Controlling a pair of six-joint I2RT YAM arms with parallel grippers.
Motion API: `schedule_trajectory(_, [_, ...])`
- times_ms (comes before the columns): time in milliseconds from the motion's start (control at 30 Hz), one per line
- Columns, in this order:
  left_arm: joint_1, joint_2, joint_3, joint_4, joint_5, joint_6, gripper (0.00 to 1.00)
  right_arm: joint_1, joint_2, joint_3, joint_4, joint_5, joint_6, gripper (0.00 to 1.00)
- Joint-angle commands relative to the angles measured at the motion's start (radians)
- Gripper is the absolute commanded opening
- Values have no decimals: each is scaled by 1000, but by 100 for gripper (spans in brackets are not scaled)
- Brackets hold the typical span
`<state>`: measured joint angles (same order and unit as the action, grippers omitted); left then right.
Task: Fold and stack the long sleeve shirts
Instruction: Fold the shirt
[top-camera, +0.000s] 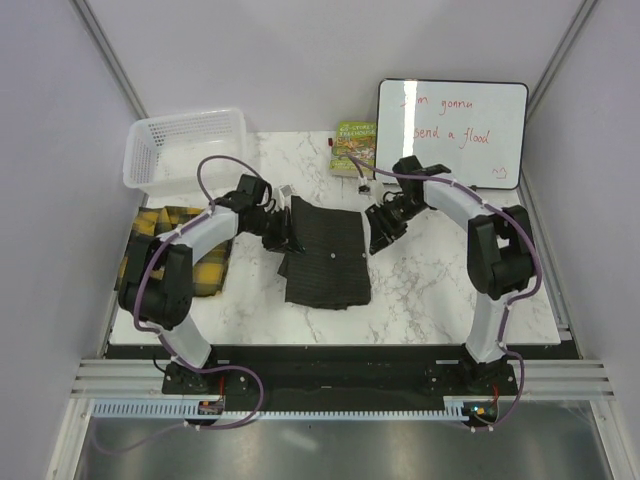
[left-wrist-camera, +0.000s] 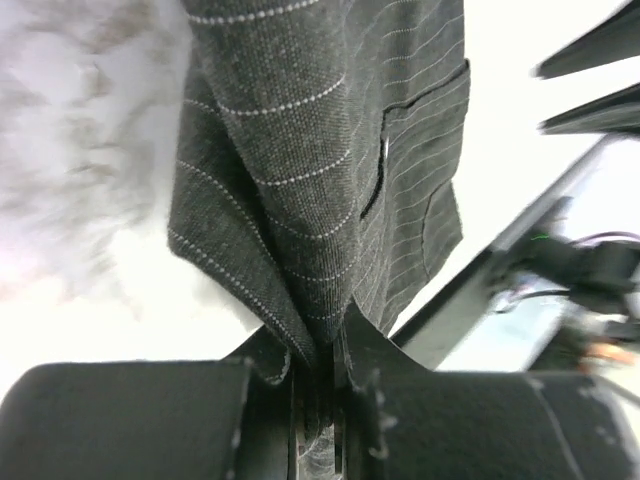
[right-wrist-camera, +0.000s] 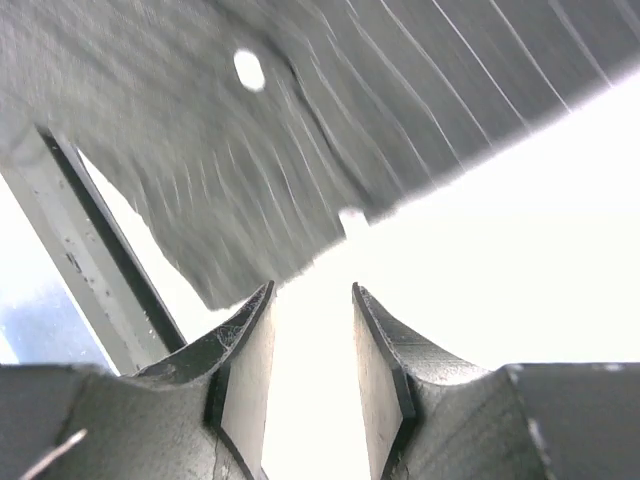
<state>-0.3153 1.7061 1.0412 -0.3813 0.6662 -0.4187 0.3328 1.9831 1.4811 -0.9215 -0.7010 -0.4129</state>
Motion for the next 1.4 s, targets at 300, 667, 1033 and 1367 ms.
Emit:
schedule_trajectory(300, [-25, 210, 1114, -881, -663, 923, 2, -155, -170, -19, -123, -60, -119, 44])
schedule_trajectory(667, [-263, 227, 611, -386, -1258, 1255, 2, -233, -170, -47, -145, -98, -159, 44])
schedule_trajectory(1033, [-545, 450, 686, -679, -964, 775, 4, -291, -175, -88, -189, -109, -216, 44])
schedule_trajectory(1367, [-590, 471, 938, -693, -604, 552, 99, -382, -159, -136, -197, -193, -112, 46])
